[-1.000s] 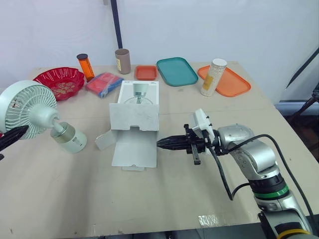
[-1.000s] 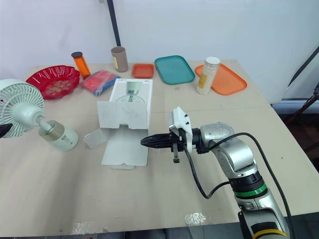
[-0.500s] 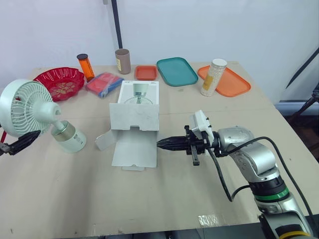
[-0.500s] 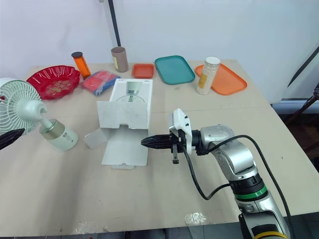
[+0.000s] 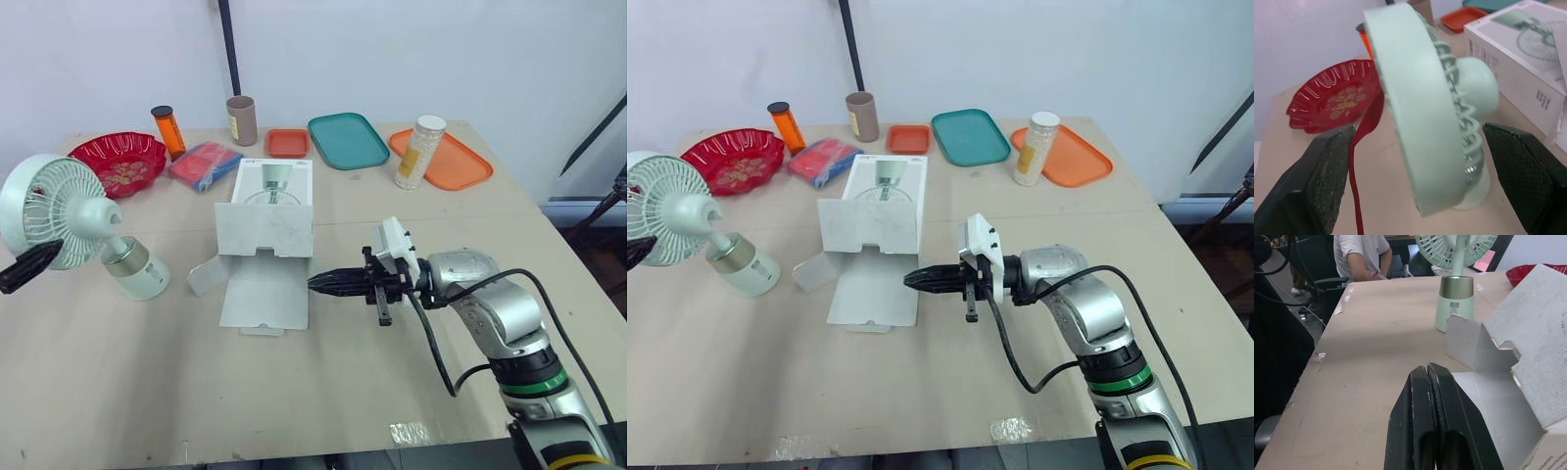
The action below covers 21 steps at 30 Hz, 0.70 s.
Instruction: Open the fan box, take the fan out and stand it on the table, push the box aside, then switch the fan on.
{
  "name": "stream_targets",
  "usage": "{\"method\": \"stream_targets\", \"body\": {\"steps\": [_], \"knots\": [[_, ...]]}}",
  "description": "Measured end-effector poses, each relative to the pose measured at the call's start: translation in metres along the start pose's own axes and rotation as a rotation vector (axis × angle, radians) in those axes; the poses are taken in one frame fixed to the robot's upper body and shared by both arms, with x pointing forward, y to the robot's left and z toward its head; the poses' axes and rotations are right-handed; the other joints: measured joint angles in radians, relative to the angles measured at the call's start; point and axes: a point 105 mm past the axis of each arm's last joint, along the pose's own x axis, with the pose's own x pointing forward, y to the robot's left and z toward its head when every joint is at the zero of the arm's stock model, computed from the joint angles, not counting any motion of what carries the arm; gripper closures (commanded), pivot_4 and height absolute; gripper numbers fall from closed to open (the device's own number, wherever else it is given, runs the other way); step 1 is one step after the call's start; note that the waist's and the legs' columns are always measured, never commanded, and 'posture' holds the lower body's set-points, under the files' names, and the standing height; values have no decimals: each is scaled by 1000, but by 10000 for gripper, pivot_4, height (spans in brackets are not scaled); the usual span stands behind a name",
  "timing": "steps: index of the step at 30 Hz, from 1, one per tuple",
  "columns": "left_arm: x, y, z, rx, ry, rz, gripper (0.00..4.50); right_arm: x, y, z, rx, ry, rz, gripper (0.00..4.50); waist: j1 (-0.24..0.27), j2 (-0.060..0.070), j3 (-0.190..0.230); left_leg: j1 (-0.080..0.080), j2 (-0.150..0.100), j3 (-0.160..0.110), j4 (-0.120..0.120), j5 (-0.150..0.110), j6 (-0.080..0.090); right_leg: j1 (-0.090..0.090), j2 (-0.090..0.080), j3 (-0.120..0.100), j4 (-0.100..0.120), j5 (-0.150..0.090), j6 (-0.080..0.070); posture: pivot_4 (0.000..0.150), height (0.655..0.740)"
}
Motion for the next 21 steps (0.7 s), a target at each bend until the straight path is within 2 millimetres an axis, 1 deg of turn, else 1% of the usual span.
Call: {"method": "stream_targets", "body": {"steps": [2,5,7,10,15,16,19,21], "knots": [[3,2,11,-24,-65,19,675,1,0,0,-1,1,3,45000,0,0,0,0,0,0,0,0,0,0,0,0,0,0,0,1500,7400],[2,9,43,-74,-216,53,675,2,-1,2,-11,-3,8,45000,0,-1,0,0,0,0,0,0,0,0,-1,0,0,0,0,1500,7400],[2,9,50,-94,-244,57,675,2,-1,2,-13,-3,9,45000,0,-1,0,0,0,0,0,0,-1,0,-1,0,0,0,0,1500,7400],[4,8,51,-98,-236,61,675,2,-1,1,-11,-3,9,45000,-1,-1,0,0,0,0,0,0,-1,0,0,0,0,0,0,1500,7400],[5,10,36,-85,-161,72,675,1,-2,1,-11,-3,7,45000,0,-1,0,0,0,0,0,0,-1,0,0,0,0,0,0,1500,7400],[5,11,36,-82,-164,79,675,1,-2,2,-12,-3,7,45000,0,-1,0,0,0,0,0,0,-1,0,0,0,0,0,0,1500,7400],[8,13,48,-86,-225,81,675,2,-2,2,-13,-5,4,45000,2,-1,0,0,0,-1,0,1,-2,0,0,-1,0,0,0,1500,7400],[10,14,64,-84,-293,82,675,2,-3,2,-14,-6,3,45000,2,-2,0,0,-1,-1,1,1,-2,1,0,-1,0,0,0,1500,7400]]}}
